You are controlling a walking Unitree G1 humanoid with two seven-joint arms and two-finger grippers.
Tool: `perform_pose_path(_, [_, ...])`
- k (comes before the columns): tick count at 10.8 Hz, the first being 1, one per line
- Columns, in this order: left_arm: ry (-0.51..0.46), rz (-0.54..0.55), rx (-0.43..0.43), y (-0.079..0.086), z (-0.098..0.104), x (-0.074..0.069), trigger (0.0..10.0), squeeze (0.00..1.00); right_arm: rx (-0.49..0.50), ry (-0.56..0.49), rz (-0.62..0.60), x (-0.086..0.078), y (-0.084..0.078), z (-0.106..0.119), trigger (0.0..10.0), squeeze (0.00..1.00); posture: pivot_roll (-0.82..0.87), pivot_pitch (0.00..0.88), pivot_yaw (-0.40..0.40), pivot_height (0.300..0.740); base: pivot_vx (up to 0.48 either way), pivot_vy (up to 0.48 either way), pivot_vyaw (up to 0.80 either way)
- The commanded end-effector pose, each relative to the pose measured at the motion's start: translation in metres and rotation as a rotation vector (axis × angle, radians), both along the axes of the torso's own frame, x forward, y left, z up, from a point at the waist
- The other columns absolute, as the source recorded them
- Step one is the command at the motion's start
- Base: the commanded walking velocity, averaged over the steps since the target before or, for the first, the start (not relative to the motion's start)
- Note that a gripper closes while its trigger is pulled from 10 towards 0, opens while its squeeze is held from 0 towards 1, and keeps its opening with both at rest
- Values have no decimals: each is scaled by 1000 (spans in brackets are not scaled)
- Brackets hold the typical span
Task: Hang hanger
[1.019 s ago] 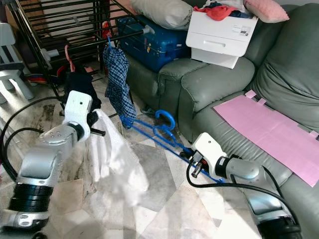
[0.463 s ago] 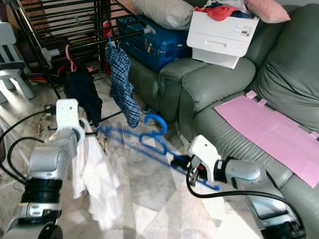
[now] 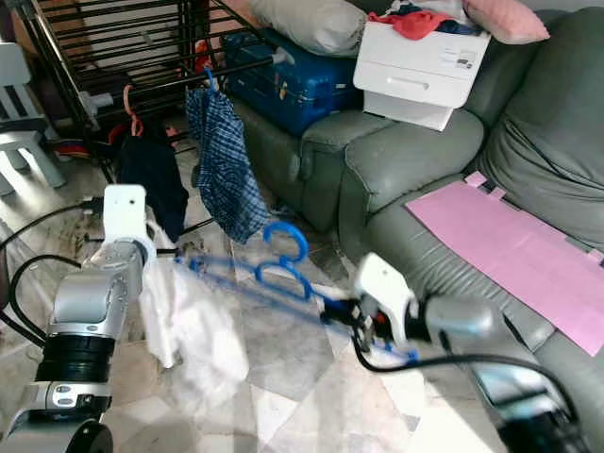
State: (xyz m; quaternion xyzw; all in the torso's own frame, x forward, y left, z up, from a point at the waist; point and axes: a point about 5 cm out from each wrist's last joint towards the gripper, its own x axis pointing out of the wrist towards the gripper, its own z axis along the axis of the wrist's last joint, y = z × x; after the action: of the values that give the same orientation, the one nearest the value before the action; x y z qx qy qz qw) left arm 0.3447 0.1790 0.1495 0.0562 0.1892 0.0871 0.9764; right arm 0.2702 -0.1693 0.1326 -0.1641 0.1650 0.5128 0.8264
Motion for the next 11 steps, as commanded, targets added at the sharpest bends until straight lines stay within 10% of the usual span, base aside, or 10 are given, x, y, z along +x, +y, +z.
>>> perform_pose_path(1, [-40, -6, 13, 1, 13, -1, 10000, 0, -4, -13, -18, 3, -1, 1, 10000, 0, -89, 0, 3, 740, 0, 0, 0])
perform_pose_path(7, [-44, -106, -17, -15, 22, -11, 10000, 0, -19, -12, -88, 15, -8, -12, 10000, 0, -76, 0, -7, 740, 0, 0, 0])
perform_pose_path(11, [8, 40, 13, -1, 6, -4, 10000, 0, 49, 64, 44, -4, -2, -2, 10000, 0, -90, 0, 5, 740, 0, 0, 0])
